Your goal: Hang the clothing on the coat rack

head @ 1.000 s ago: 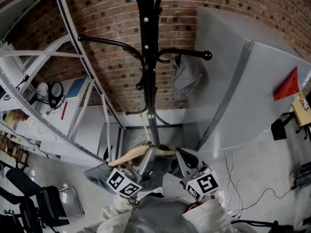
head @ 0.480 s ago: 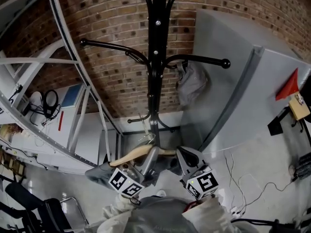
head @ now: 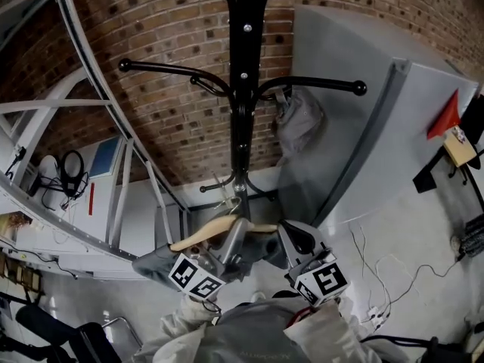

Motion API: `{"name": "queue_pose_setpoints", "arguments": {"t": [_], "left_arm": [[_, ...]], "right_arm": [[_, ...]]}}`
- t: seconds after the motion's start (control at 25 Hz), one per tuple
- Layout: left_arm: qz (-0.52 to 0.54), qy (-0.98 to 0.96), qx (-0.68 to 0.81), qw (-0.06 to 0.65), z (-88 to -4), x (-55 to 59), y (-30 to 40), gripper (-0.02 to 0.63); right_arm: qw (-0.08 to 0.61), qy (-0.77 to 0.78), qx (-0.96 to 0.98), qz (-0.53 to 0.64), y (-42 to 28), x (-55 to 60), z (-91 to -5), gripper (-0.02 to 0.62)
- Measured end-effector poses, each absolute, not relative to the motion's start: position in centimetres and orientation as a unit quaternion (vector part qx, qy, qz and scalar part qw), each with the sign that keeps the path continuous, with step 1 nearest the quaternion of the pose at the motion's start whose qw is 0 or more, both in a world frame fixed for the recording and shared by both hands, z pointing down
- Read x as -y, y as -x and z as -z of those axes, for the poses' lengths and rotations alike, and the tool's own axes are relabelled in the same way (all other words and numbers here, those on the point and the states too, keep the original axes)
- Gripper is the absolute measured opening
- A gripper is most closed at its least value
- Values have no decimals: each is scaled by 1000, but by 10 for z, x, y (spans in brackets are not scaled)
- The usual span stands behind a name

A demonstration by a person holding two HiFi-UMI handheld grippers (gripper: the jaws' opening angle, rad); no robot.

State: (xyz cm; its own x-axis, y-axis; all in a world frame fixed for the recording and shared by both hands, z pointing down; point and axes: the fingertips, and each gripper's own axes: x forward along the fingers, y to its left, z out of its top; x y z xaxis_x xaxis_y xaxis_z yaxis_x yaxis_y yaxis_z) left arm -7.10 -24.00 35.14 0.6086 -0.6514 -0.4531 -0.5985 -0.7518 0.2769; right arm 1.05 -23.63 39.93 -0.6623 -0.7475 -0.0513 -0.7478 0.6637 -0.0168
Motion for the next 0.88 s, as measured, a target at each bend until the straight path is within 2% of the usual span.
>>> {"name": "queue_pose_setpoints", "arguments": {"t": [0.88], "left_arm": [[279, -894, 345, 59, -319, 274, 47, 87]], "right_arm": [[46, 383, -922, -27, -13, 264, -364, 21]]}}
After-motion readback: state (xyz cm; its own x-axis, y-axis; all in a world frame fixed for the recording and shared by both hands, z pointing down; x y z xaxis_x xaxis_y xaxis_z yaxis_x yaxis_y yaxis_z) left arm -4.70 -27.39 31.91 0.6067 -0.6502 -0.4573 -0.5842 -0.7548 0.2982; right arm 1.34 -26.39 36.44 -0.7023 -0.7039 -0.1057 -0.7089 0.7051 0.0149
